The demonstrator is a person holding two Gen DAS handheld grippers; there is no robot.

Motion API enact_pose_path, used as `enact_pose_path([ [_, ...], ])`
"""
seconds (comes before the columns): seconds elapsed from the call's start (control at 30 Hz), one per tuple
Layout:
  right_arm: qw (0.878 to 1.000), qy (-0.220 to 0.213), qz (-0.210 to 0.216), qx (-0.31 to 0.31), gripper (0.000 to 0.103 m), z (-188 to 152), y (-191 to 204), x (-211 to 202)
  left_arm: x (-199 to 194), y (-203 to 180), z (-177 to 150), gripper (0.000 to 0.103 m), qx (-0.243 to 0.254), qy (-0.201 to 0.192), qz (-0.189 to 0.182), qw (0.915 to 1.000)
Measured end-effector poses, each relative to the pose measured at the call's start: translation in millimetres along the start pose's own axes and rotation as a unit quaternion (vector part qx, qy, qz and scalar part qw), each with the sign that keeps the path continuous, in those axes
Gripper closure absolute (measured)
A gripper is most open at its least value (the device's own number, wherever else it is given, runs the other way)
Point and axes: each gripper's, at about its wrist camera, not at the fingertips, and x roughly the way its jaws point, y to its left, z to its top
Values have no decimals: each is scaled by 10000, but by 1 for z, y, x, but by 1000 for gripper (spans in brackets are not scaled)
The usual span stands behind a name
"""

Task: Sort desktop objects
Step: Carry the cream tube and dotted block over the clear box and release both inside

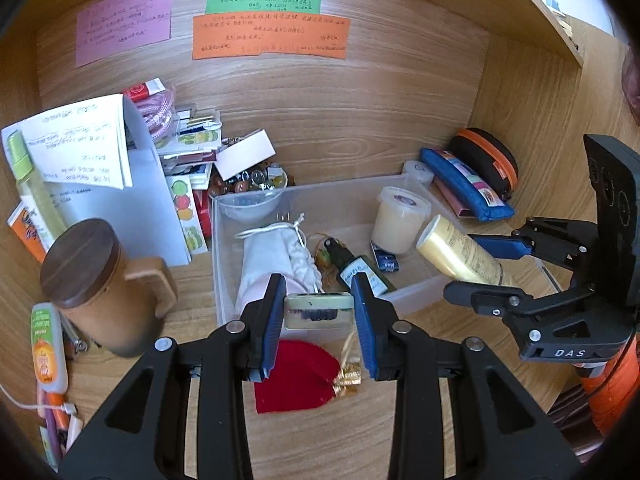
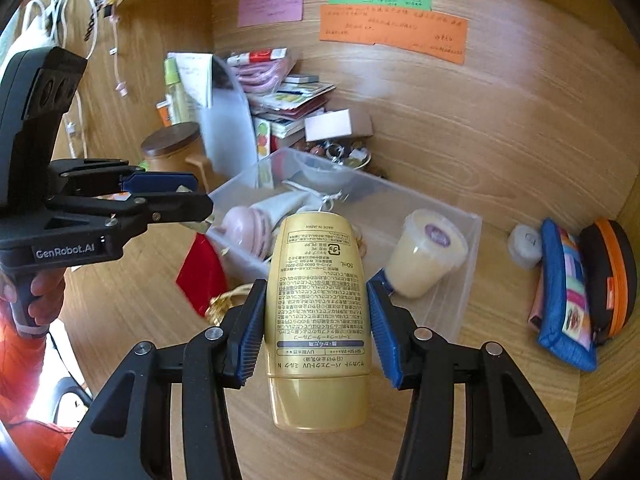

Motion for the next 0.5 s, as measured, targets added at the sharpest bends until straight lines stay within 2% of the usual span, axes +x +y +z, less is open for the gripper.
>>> enact_pose_path([
  [0.5,9993,363,-15,39,58,39,-24,62,57,17,39,70,33,308,-161,9994],
])
